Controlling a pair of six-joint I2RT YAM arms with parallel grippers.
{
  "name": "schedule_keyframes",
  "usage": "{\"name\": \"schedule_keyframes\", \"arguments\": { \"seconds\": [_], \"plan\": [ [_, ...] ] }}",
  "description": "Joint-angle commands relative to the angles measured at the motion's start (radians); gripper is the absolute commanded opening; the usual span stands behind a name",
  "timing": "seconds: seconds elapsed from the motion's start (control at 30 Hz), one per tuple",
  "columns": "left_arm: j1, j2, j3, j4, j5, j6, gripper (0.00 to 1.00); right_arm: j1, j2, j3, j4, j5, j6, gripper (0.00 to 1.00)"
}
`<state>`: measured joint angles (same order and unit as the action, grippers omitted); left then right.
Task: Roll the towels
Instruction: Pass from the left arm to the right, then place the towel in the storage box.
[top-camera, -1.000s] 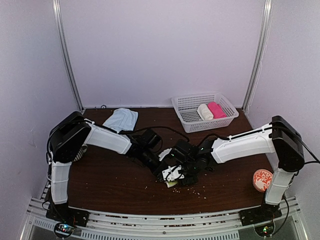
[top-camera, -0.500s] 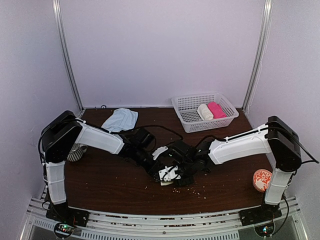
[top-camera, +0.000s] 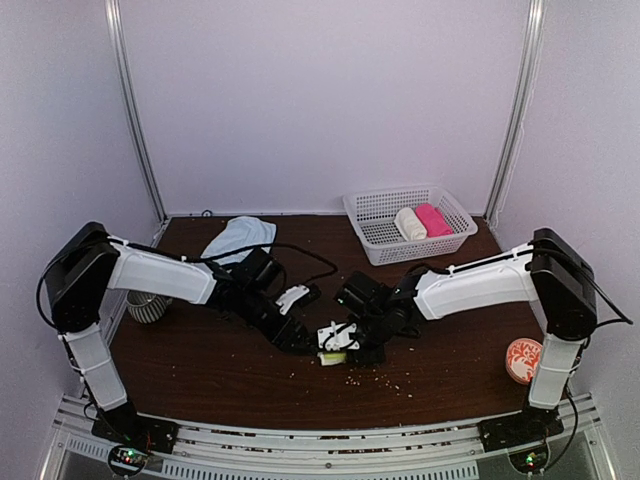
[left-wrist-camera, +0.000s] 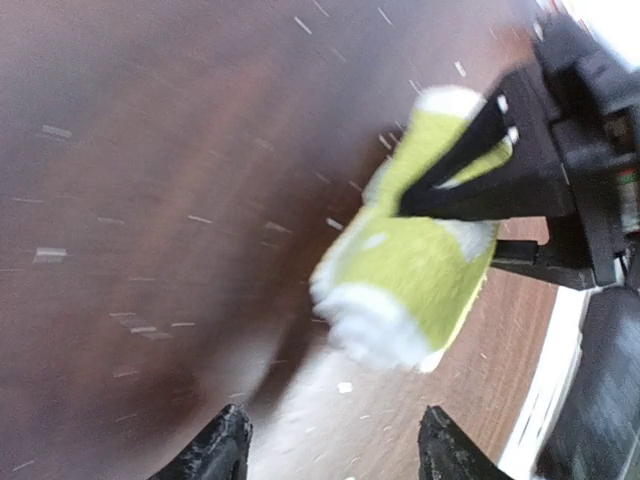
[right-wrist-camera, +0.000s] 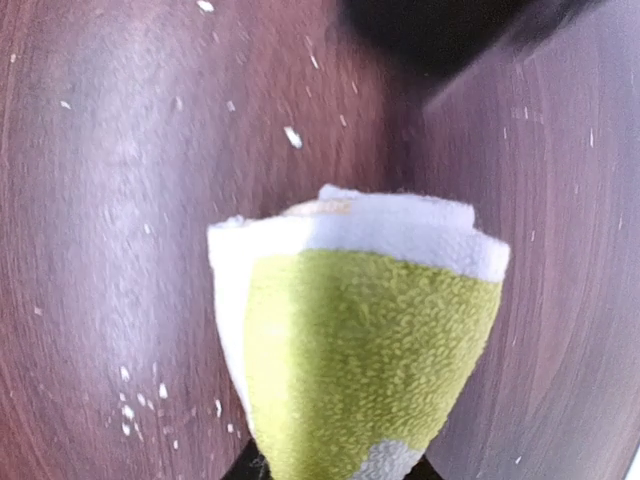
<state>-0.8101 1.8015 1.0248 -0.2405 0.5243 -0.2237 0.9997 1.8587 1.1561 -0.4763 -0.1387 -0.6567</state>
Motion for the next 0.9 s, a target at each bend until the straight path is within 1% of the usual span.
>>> {"name": "schedule_keyframes", "arguments": {
  "seconds": [0.0, 0.07, 0.13, 0.27, 0.37, 0.43, 0.5, 0.57, 0.63, 0.73, 0.87],
  "plan": [
    [0.051, -0.115, 0.026, -0.026, -0.219, -0.032, 0.59, -0.060, -0.019, 0.032, -0.191, -0.032, 0.082, 0.06],
    [0.056, -0.148, 0.071, -0.058, -0.360, -0.030, 0.59, -0.095, -0.046, 0.090, -0.215, -0.055, 0.114, 0.04],
    [0.061, -0.168, 0.131, -0.087, -0.454, -0.011, 0.59, -0.144, -0.057, 0.161, -0.238, -0.084, 0.144, 0.03],
    [0.080, -0.168, 0.277, -0.119, -0.550, 0.043, 0.59, -0.252, -0.031, 0.360, -0.282, -0.145, 0.233, 0.03],
    [0.083, -0.151, 0.342, -0.119, -0.632, 0.088, 0.60, -0.336, 0.007, 0.527, -0.297, -0.201, 0.283, 0.02],
    [0.084, -0.153, 0.349, -0.088, -0.701, 0.111, 0.65, -0.383, 0.036, 0.625, -0.298, -0.208, 0.314, 0.02],
    [0.086, -0.155, 0.353, -0.057, -0.784, 0.137, 0.69, -0.424, 0.075, 0.723, -0.291, -0.164, 0.347, 0.01],
    [0.087, -0.156, 0.354, -0.033, -0.875, 0.179, 0.69, -0.462, 0.122, 0.813, -0.265, -0.080, 0.400, 0.01],
    [0.088, -0.157, 0.345, -0.013, -0.923, 0.213, 0.70, -0.507, 0.173, 0.869, -0.218, -0.011, 0.480, 0.00],
    [0.095, -0.166, 0.322, 0.007, -0.941, 0.220, 0.70, -0.584, 0.219, 0.872, -0.100, 0.064, 0.600, 0.00],
    [0.096, -0.196, 0.285, 0.031, -0.914, 0.208, 0.69, -0.635, 0.347, 1.043, -0.141, 0.203, 0.623, 0.00]
  ]
}}
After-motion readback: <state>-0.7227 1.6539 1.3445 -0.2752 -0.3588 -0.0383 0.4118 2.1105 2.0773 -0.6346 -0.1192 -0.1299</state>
